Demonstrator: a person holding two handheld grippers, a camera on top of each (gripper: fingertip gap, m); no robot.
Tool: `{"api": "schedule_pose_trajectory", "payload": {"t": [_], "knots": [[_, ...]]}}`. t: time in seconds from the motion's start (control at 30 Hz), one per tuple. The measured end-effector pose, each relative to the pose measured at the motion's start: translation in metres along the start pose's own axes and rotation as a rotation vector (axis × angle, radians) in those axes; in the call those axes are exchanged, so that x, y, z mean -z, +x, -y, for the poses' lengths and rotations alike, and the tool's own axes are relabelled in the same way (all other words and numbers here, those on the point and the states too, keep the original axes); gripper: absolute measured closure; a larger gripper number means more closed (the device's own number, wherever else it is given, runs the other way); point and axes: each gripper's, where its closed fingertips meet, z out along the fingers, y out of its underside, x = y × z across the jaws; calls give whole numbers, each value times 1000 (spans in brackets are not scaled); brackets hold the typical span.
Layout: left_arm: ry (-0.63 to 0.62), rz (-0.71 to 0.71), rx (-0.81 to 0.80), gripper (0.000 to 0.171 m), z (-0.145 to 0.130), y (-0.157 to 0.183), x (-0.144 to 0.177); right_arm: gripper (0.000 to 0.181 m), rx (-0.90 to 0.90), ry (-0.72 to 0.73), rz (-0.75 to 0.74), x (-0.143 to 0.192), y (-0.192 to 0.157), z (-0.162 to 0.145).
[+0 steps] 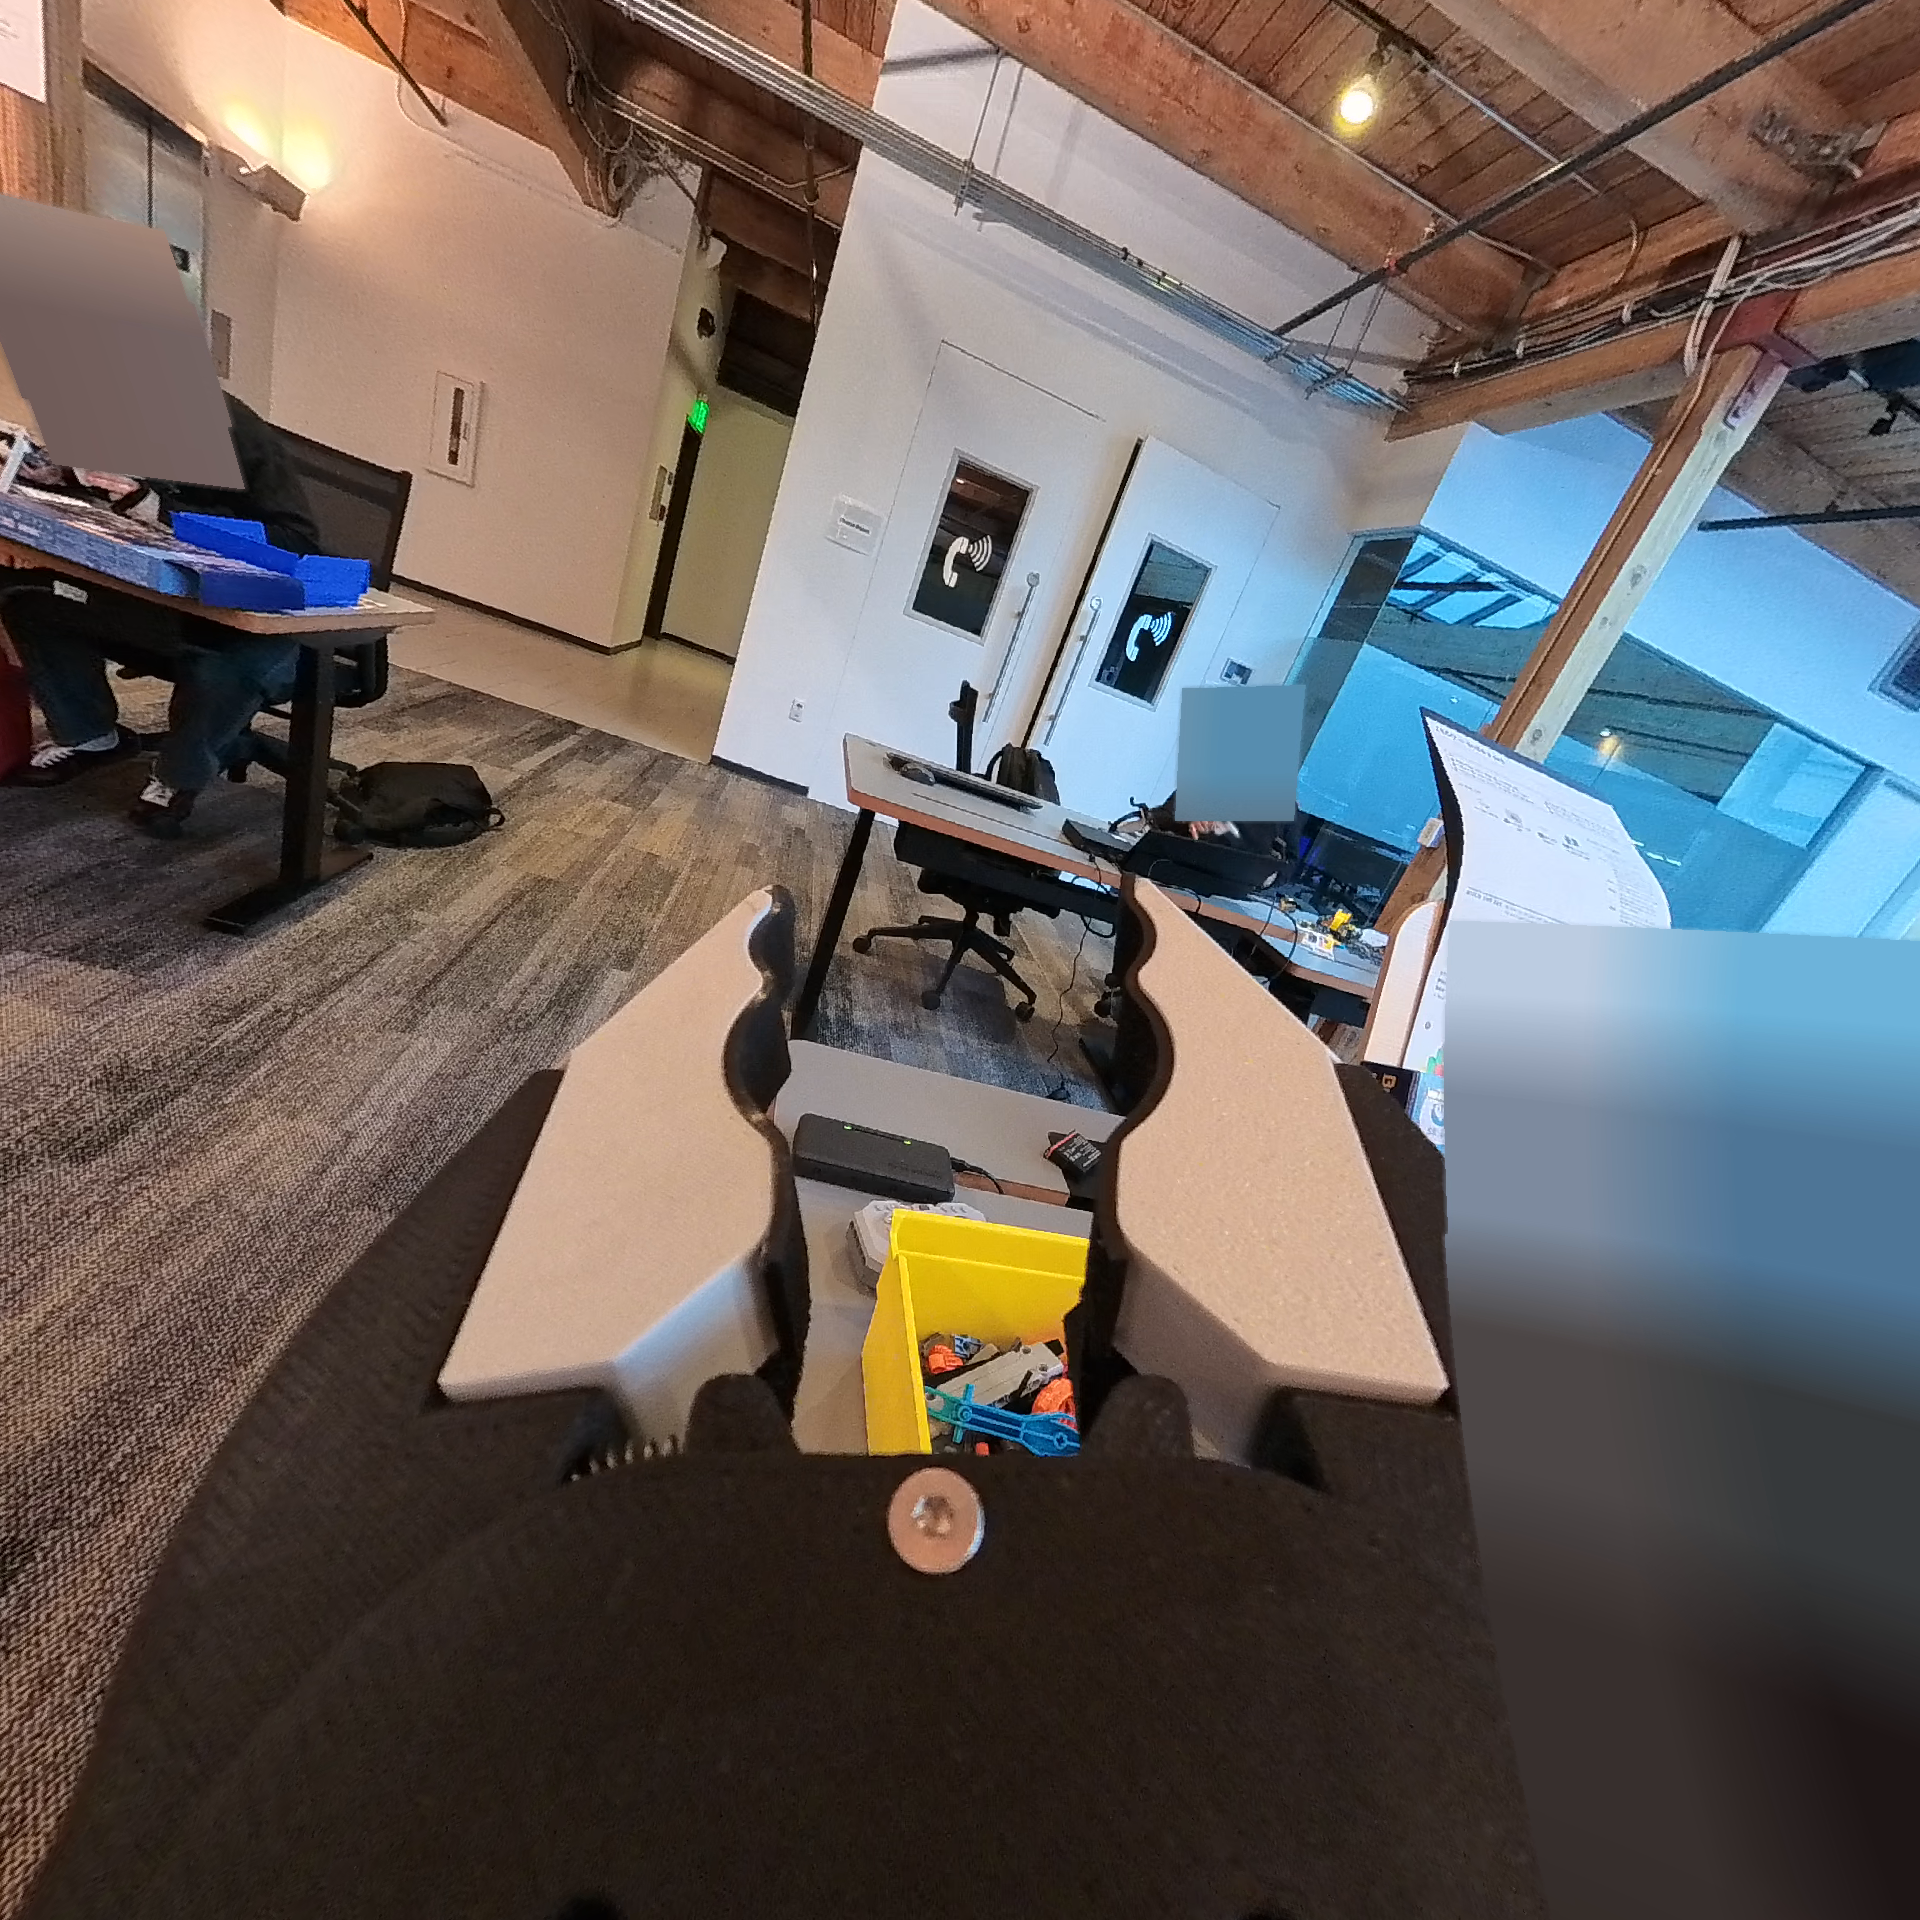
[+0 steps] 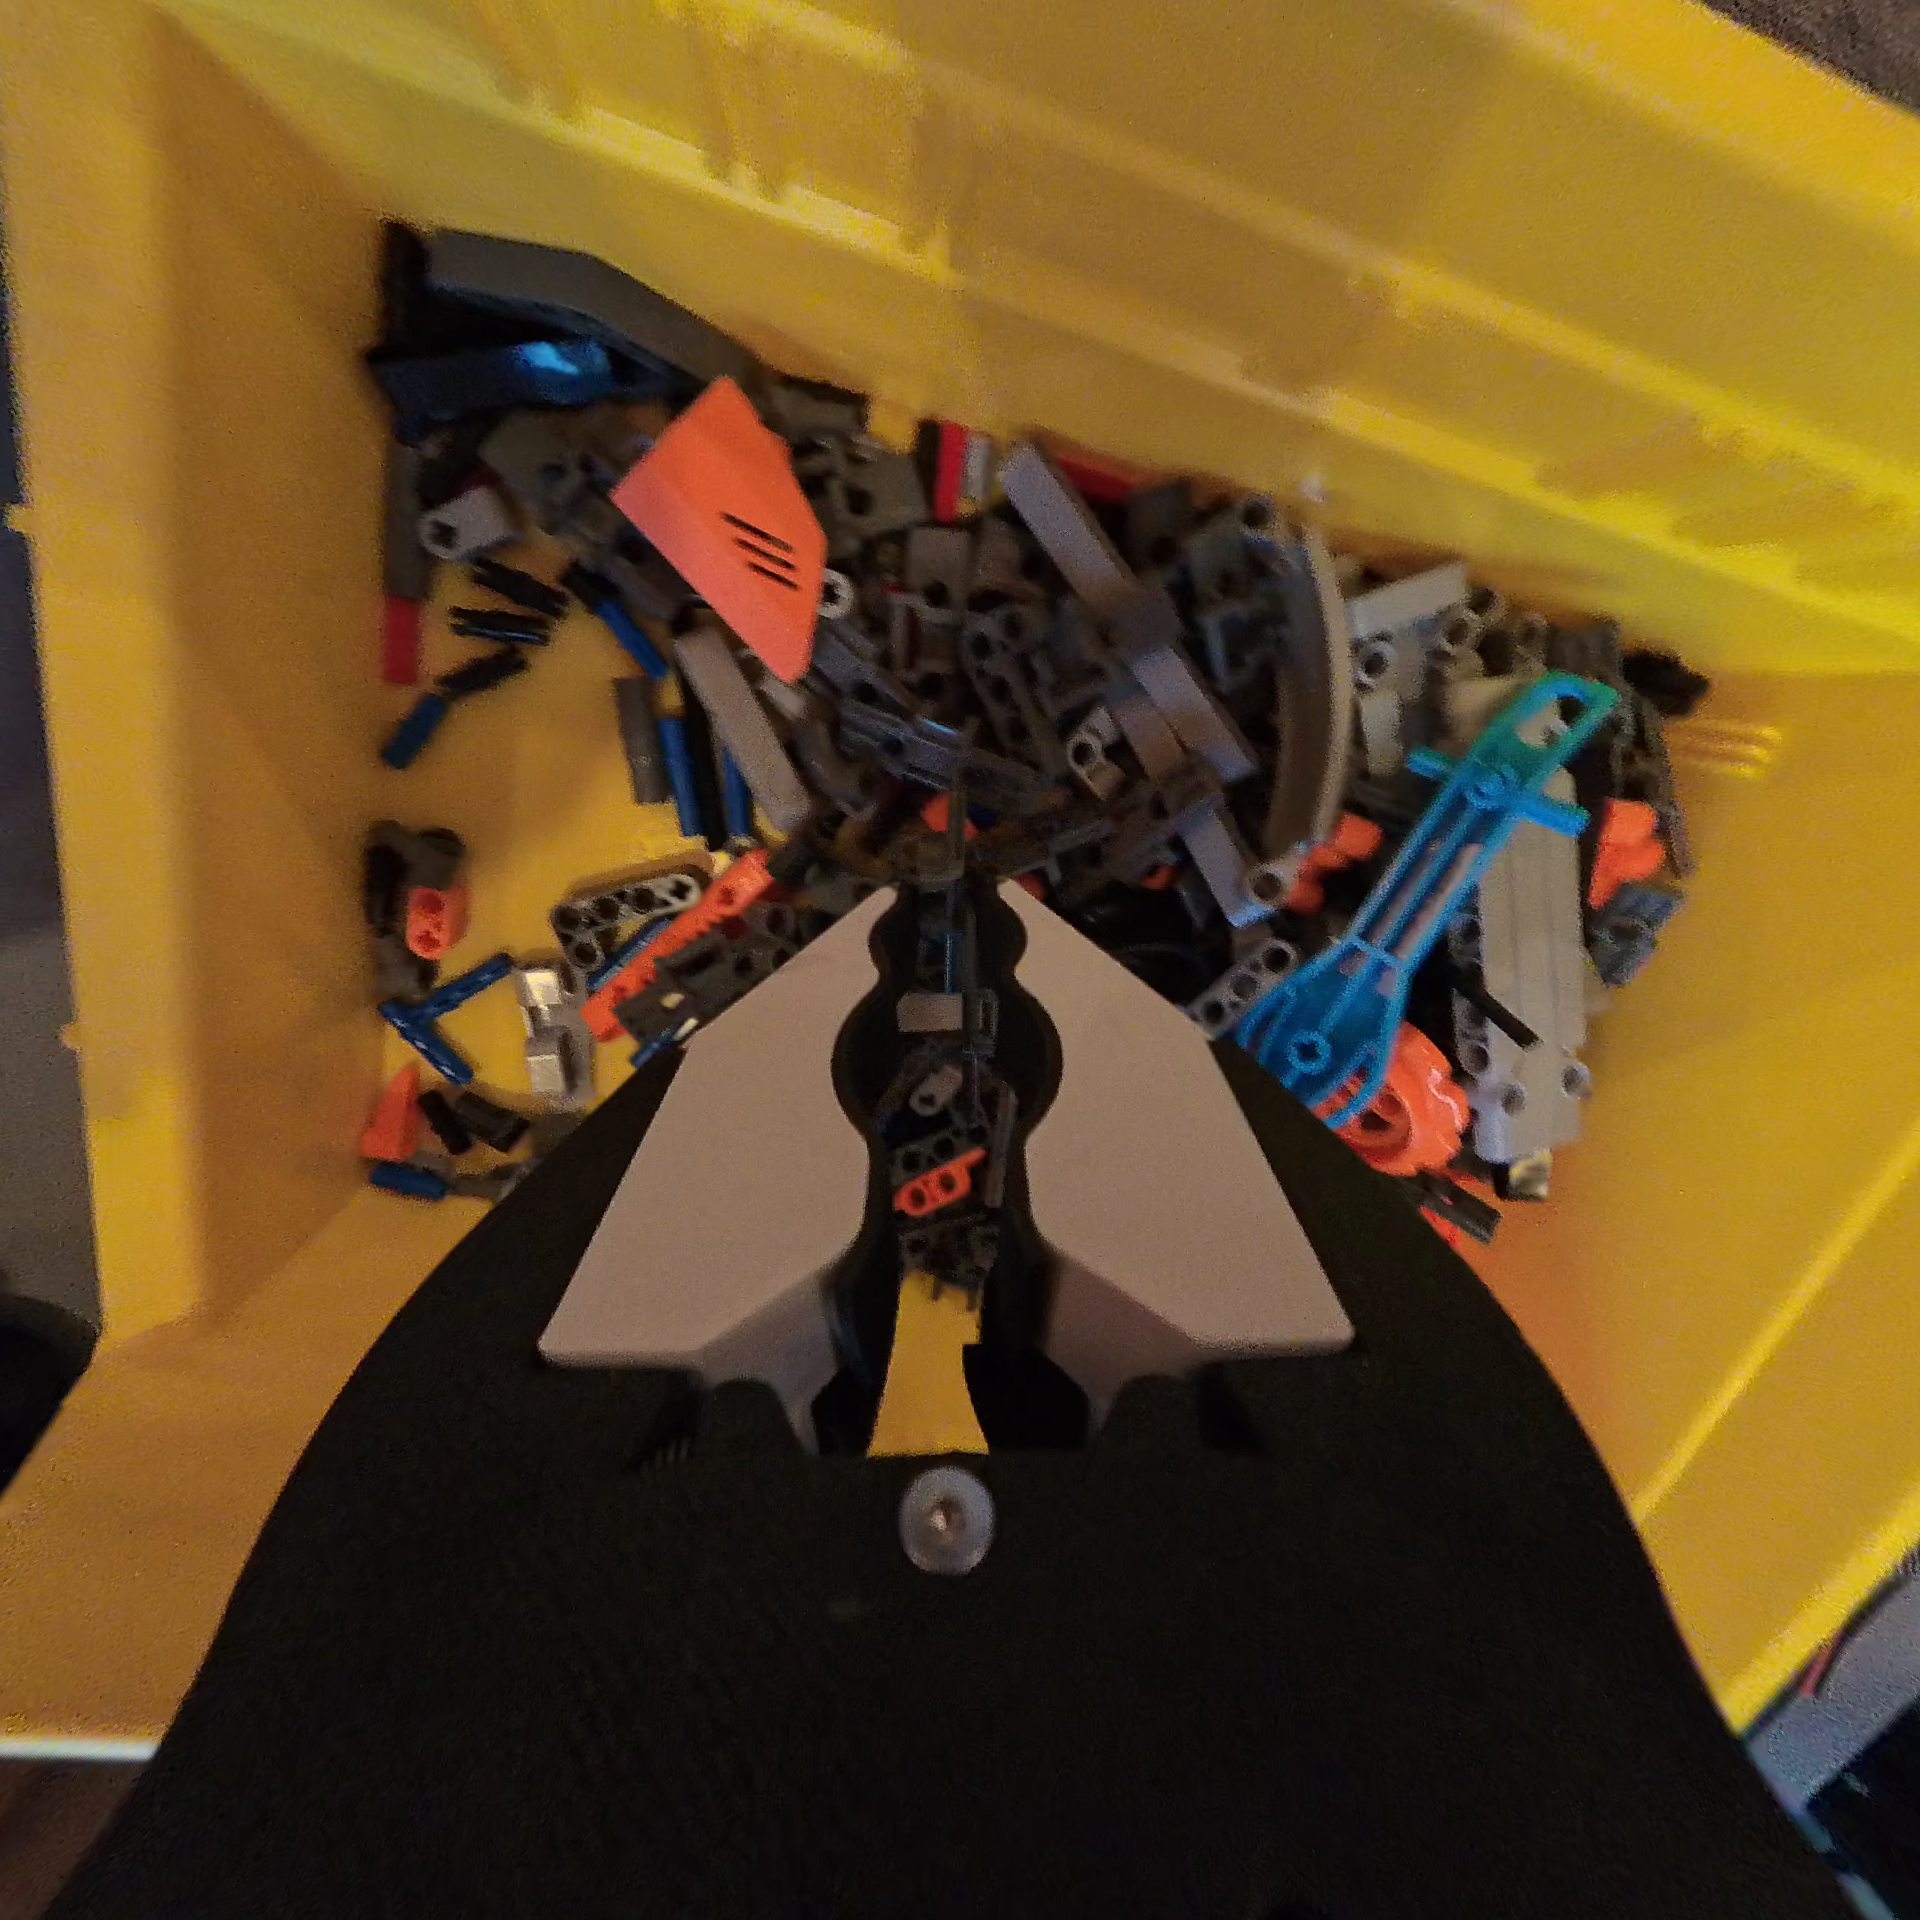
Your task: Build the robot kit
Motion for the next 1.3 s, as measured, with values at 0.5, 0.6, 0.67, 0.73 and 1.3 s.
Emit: {"api": "schedule_pose_trajectory", "payload": {"t": [0.5, 0.6, 0.67, 0.73, 1.3], "knots": [[-2, 0, -5, 113, 0, 2, 0, 154, 128, 146, 119, 21, -26, 15], [1, -2, -3, 113, 0, 2, 1, 154, 141, 20, 145, 8, -29, -9], [2, -2, -2, 113, 0, 1, 1, 148, 167, -31, 186, 5, -37, -20], [2, -4, -1, 113, 0, 1, 1, 137, 196, -67, 187, 1, -40, -27], [4, -3, -3, 113, 1, 2, 1, 144, 243, -150, 199, -11, -51, -29]]}}
